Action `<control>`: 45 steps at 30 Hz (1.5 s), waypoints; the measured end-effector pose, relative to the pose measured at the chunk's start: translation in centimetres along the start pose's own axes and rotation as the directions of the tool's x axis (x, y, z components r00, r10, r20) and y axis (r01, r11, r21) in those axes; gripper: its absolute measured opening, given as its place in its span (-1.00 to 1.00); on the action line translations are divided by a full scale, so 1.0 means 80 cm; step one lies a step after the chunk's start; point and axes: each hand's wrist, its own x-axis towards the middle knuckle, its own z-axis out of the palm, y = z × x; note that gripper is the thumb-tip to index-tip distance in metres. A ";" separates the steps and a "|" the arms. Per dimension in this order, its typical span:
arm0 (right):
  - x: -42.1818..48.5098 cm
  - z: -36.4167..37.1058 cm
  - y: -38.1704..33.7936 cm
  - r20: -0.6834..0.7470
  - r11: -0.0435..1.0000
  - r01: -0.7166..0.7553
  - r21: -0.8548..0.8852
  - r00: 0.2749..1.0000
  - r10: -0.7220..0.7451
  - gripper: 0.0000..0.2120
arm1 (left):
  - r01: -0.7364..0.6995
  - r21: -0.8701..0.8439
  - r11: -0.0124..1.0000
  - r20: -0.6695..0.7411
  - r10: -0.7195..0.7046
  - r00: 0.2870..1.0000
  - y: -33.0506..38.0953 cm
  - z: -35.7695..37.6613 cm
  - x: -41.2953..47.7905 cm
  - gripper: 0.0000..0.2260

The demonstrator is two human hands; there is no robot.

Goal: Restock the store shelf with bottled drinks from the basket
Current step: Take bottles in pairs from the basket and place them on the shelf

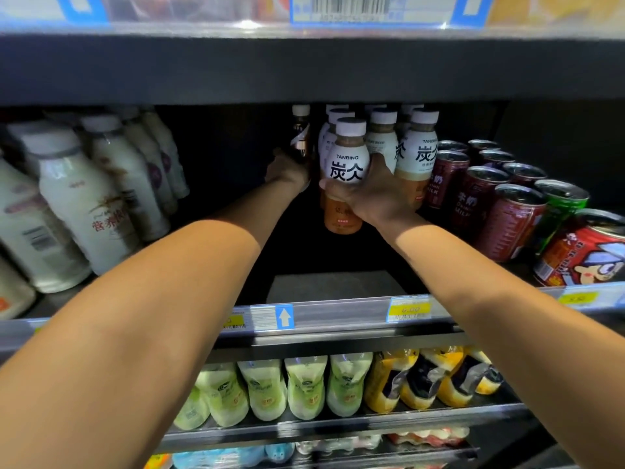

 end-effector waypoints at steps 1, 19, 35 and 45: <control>-0.002 -0.001 -0.001 -0.008 0.999 0.002 -0.045 1.000 -0.002 -0.37 | 0.012 0.041 0.999 0.009 -0.013 1.000 0.004 -0.004 -0.005 -0.39; -0.169 -0.146 -0.063 0.117 0.422 0.168 -0.891 0.983 -0.143 -0.64 | -0.596 0.646 0.478 0.394 0.460 0.796 0.068 -0.099 -0.287 -0.83; -0.485 -0.370 0.111 -0.511 -0.001 -0.576 -0.817 0.723 0.465 -0.84 | -0.974 -0.095 -0.204 0.652 0.727 -0.215 0.106 0.160 -0.574 -0.88; -0.551 -0.521 0.361 -0.521 -0.044 -0.757 -0.652 0.406 0.750 -0.70 | -0.944 -0.313 -0.110 0.876 0.351 -0.331 0.112 0.448 -0.736 -0.93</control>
